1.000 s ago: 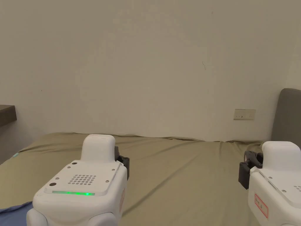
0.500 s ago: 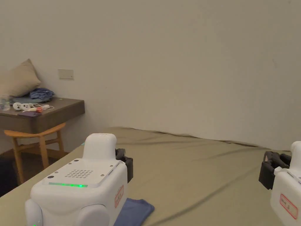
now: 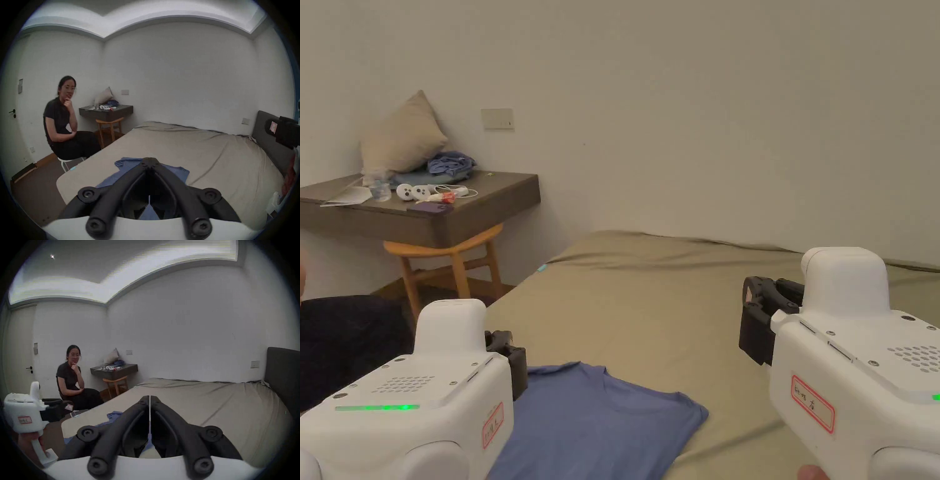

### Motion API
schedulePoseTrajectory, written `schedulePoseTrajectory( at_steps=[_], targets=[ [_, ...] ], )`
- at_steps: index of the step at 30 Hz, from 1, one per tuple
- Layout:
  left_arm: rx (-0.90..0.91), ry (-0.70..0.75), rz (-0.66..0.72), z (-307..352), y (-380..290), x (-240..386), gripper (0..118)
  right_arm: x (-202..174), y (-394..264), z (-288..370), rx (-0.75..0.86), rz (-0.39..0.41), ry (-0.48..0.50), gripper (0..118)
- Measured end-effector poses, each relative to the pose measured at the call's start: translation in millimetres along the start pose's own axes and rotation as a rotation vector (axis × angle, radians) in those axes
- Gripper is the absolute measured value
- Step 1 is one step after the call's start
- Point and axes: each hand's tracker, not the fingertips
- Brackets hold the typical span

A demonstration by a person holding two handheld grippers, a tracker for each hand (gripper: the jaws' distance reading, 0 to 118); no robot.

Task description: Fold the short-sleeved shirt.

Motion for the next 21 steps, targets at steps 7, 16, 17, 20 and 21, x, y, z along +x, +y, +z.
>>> schedulePoseTrajectory(
  at_steps=[7,16,17,20,21],
  targets=[
    [-0.287,-0.228,0.019,-136.1,-41.1,41.5,0,32.0,-24.5,-27.2,-0.109,0.047,-0.087,4],
    [-0.750,-0.357,0.044,-323.3,-123.6,75.9,0,71.0,-43.3,-55.2,-0.187,0.060,-0.156,4],
    [-0.766,-0.336,0.002,-336.4,-132.7,79.9,0,75.1,-44.2,-56.0,-0.196,0.063,-0.162,4],
    [-0.800,-0.286,-0.078,-365.3,-156.2,86.0,118,87.5,-49.3,-56.7,-0.214,0.062,-0.169,4],
    [-0.832,-0.289,-0.111,-373.7,-166.2,89.6,118,91.6,-51.5,-56.9,-0.222,0.061,-0.171,4]
  ],
)
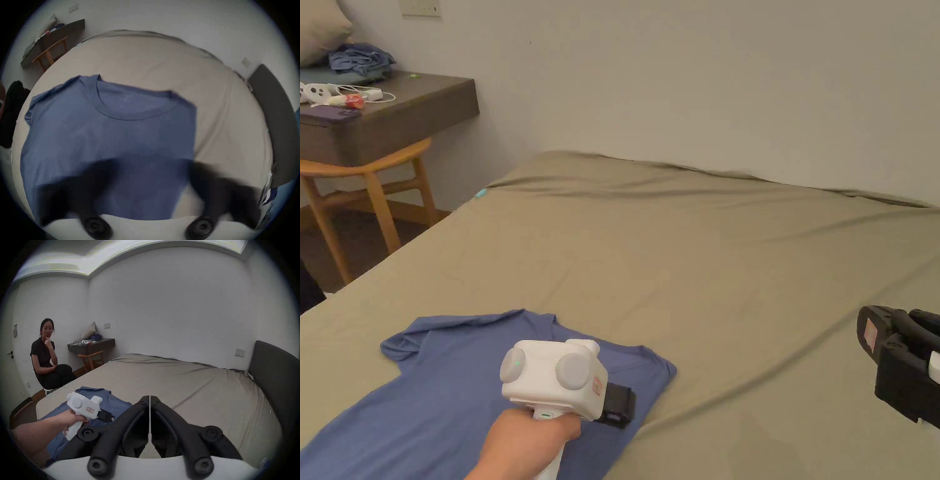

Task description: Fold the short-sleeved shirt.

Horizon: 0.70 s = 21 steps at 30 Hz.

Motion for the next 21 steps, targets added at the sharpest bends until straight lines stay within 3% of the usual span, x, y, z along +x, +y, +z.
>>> schedulePoseTrajectory(
  at_steps=[3,12,13,14,16,17,18,19,21],
  targets=[
    [0.019,0.079,0.007,-21.4,-3.9,-1.5,118,9.1,-5.1,-2.8,-0.026,0.014,-0.015,4],
    [0.009,0.078,-0.006,-3.3,-14.0,6.3,118,32.7,-12.3,5.7,-0.033,0.000,-0.059,4],
    [0.021,0.102,0.002,-24.0,-4.7,-7.7,114,34.2,-12.4,8.1,-0.031,0.000,-0.066,4],
    [0.011,0.108,0.017,-21.9,-2.3,-11.1,90,36.3,-12.4,10.6,-0.029,-0.002,-0.076,4],
    [0.067,0.171,0.056,-15.2,5.7,-22.4,24,40.1,-12.0,13.3,-0.037,-0.011,-0.107,4],
    [0.066,0.213,0.104,4.1,-9.4,-16.2,13,42.3,-11.6,14.0,-0.046,-0.028,-0.136,4],
    [0.272,0.212,0.098,13.3,-1.6,-25.6,13,45.1,-11.1,15.8,-0.041,-0.047,-0.147,4],
    [0.245,0.134,0.142,16.7,-3.9,-29.2,13,48.9,-10.1,19.6,-0.026,-0.073,-0.151,4],
    [0.280,0.114,0.171,46.5,2.1,-34.3,13,56.5,-6.4,32.0,0.018,-0.094,-0.177,4]
  ],
)
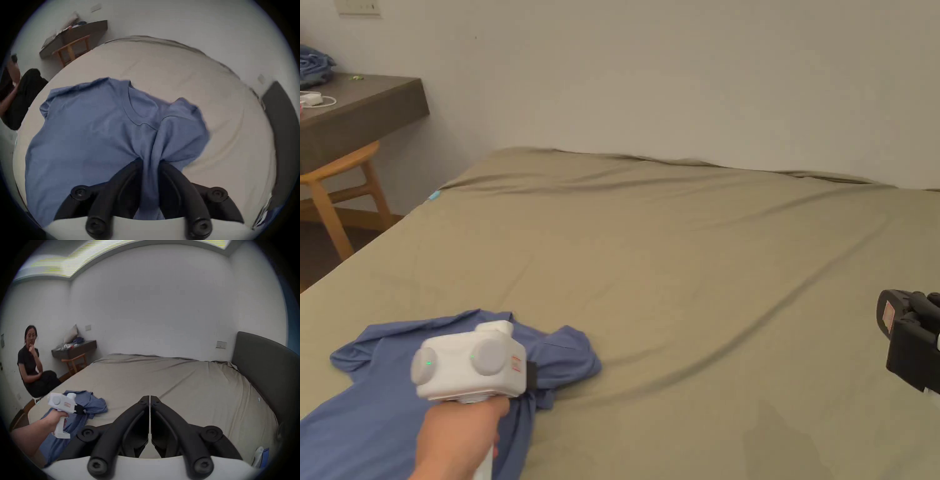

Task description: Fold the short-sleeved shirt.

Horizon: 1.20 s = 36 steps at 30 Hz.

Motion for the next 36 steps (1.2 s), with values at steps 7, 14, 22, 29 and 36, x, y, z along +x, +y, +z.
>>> schedulePoseTrajectory(
  at_steps=[7,14,22,29,36],
  targets=[
    [0.214,-0.073,-0.013,157.0,67.8,31.4,13,51.6,28.1,48.4,0.084,-0.016,-0.147,4],
    [0.286,-0.264,-0.238,261.1,99.2,164.2,13,113.5,45.2,128.6,0.153,0.001,-0.320,4],
    [0.181,-0.526,-0.454,285.5,34.9,338.3,13,189.5,41.5,232.8,0.185,-0.016,-0.538,4],
    [0.069,-0.629,-0.629,263.2,-64.8,470.7,13,230.5,30.9,283.1,0.198,-0.071,-0.625,4],
    [-0.224,-0.506,-0.711,155.2,-193.8,527.4,14,244.7,14.0,294.8,0.175,-0.077,-0.657,4]
  ],
)
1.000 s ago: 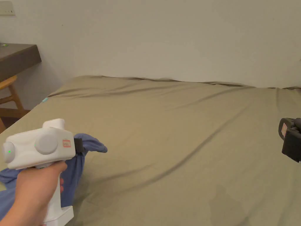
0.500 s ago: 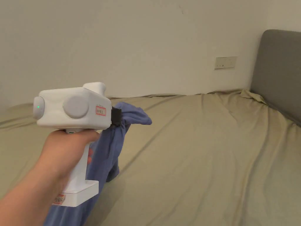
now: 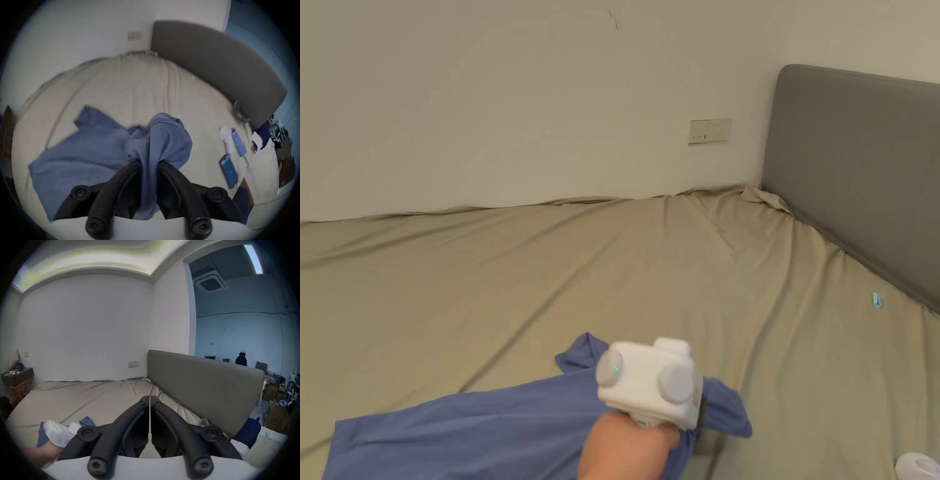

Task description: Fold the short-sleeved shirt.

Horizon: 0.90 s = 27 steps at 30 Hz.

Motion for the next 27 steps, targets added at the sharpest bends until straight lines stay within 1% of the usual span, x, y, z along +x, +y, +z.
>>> schedulePoseTrajectory(
  at_steps=[1,2,3,4,5,6,7,8,10,12,15,16,18,19,20,21,22,23,24,26,27],
  targets=[
    [-0.046,0.011,0.016,-19.2,-6.8,2.5,20,0.1,-2.2,-1.2,-0.005,0.005,0.000,4],
    [-0.083,0.022,0.004,-37.4,-12.8,5.1,59,0.2,-4.2,-2.8,-0.011,0.009,0.004,4],
    [-0.096,0.021,0.010,-50.6,-18.1,6.1,105,-0.7,-5.8,-5.4,-0.020,0.008,0.010,4],
    [-0.092,0.010,0.018,-58.6,-23.5,7.4,118,-1.4,-7.3,-6.7,-0.027,0.007,0.019,4],
    [-0.110,-0.020,0.049,-61.6,-25.0,5.0,114,-2.5,-8.6,-7.6,-0.033,0.010,0.033,4],
    [0.024,-0.087,0.095,-47.6,-23.9,-3.2,113,-3.8,-9.1,-7.6,-0.038,0.016,0.042,4],
    [0.005,-0.146,0.117,-35.5,-17.8,-7.3,113,-5.0,-9.7,-7.8,-0.036,0.022,0.050,4],
    [0.028,-0.164,0.176,-17.6,-16.3,-12.1,113,-6.7,-10.2,-7.3,-0.027,0.029,0.058,4],
    [0.148,-0.236,0.211,34.6,-3.6,-33.2,113,-10.2,-8.0,-7.5,-0.013,0.028,0.075,4],
    [0.318,-0.256,0.199,102.4,9.8,-64.4,114,-14.9,-4.9,-6.3,0.015,-0.005,0.118,4],
    [0.555,-0.181,0.169,217.7,-9.1,-113.1,116,-24.8,-4.0,-0.8,0.051,-0.037,0.200,4],
    [0.602,-0.122,0.155,250.3,-24.2,-121.2,116,-28.8,-5.0,0.6,0.058,-0.043,0.223,4],
    [0.689,0.083,0.158,309.0,-64.1,-141.7,116,-39.0,-9.2,3.0,0.068,-0.060,0.275,4],
    [0.702,0.162,0.173,326.9,-84.0,-148.8,116,-43.1,-12.0,4.0,0.068,-0.068,0.302,4],
    [0.704,0.240,0.208,338.5,-106.8,-152.5,115,-48.3,-15.4,4.7,0.062,-0.080,0.333,4],
    [0.690,0.298,0.251,347.4,-132.0,-157.1,109,-53.6,-18.8,5.2,0.057,-0.087,0.360,4],
    [0.696,0.320,0.306,352.6,-156.0,-160.3,92,-58.4,-22.1,5.6,0.052,-0.087,0.377,4],
    [0.692,0.330,0.372,354.6,-183.3,-163.1,41,-64.1,-25.8,6.0,0.045,-0.081,0.389,4],
    [0.666,0.345,0.449,350.3,-203.3,-169.8,1,-69.9,-28.4,5.9,0.038,-0.075,0.398,4],
    [0.601,0.336,0.589,341.5,-230.9,-179.7,0,-80.8,-30.6,4.0,0.027,-0.062,0.412,4],
    [0.562,0.264,0.562,337.5,-236.6,-185.5,0,-85.7,-30.7,3.0,0.021,-0.056,0.428,4]
  ],
)
